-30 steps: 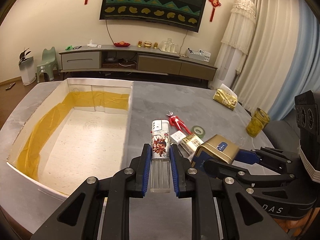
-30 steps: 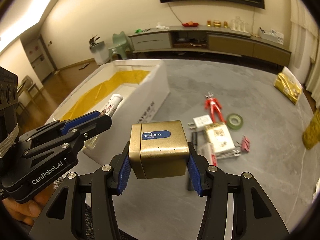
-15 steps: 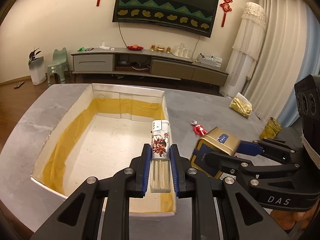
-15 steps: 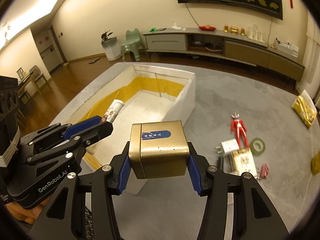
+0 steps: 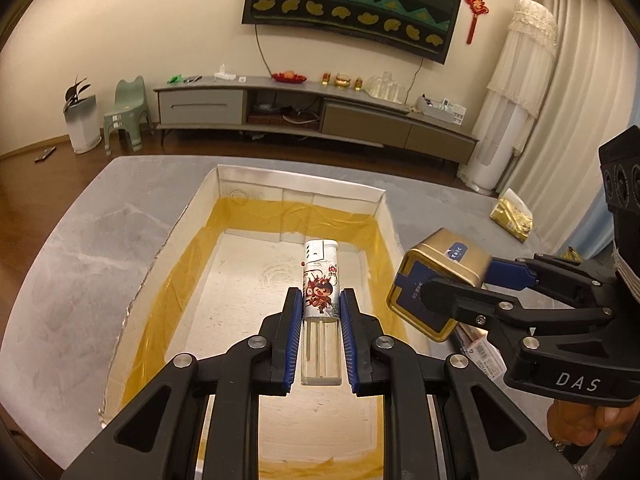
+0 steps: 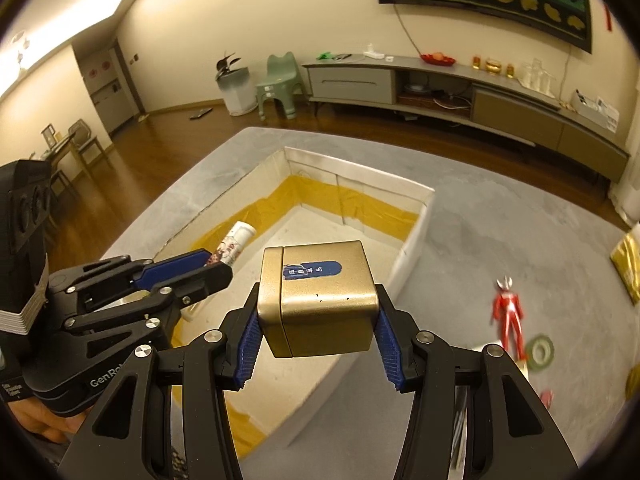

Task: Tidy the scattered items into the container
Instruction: 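Open the left tool over the box while the right tool drops the gold tin inside, then withdraw both open tools from the box back toward the remaining items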

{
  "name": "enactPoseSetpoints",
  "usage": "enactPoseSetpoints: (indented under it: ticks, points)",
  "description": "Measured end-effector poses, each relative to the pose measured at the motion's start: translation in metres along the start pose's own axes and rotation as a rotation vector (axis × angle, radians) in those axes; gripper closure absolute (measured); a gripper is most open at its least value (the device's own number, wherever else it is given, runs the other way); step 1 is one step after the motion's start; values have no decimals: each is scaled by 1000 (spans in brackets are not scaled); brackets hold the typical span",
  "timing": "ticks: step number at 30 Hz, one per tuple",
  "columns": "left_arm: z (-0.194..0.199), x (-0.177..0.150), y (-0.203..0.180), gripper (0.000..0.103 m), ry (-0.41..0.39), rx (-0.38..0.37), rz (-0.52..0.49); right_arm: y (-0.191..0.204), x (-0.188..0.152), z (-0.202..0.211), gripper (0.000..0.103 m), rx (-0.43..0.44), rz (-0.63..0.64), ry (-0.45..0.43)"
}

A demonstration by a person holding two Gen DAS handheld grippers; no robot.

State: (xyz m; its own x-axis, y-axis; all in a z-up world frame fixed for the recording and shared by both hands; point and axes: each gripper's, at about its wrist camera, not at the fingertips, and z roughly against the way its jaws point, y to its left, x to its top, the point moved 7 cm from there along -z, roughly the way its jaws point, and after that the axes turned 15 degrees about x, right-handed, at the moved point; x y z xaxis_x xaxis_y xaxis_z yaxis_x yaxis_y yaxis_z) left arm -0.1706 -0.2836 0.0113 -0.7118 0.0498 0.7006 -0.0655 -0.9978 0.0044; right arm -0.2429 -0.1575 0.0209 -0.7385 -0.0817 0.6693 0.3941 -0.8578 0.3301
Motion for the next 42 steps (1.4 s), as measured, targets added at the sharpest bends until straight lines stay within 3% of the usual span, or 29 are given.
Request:
enactPoseSetpoints:
  ticks: [12,21,30,33,35,36,42]
  points:
    - [-60,6,20,83,170,74,-29,-15,20,-67,49,-5,54,139]
    - [-104,2,21,83,315,82,-69,-37,20,-108,49,-54,71,284]
    - [-120,4,18,82,380,92,-105,-57,22,-129,49,-57,1,351]
    - [-127,2,22,70,409,120,-96,-62,24,-131,48,-73,-20,343]
    - [-130,1,28,50,412,153,-84,-64,26,-130,48,-75,-25,328]
    - [-131,1,30,46,414,154,-73,-63,26,-129,49,-70,-27,325]
    - [-123,-1,27,44,398,142,-96,-55,27,-118,48,-79,-13,293]
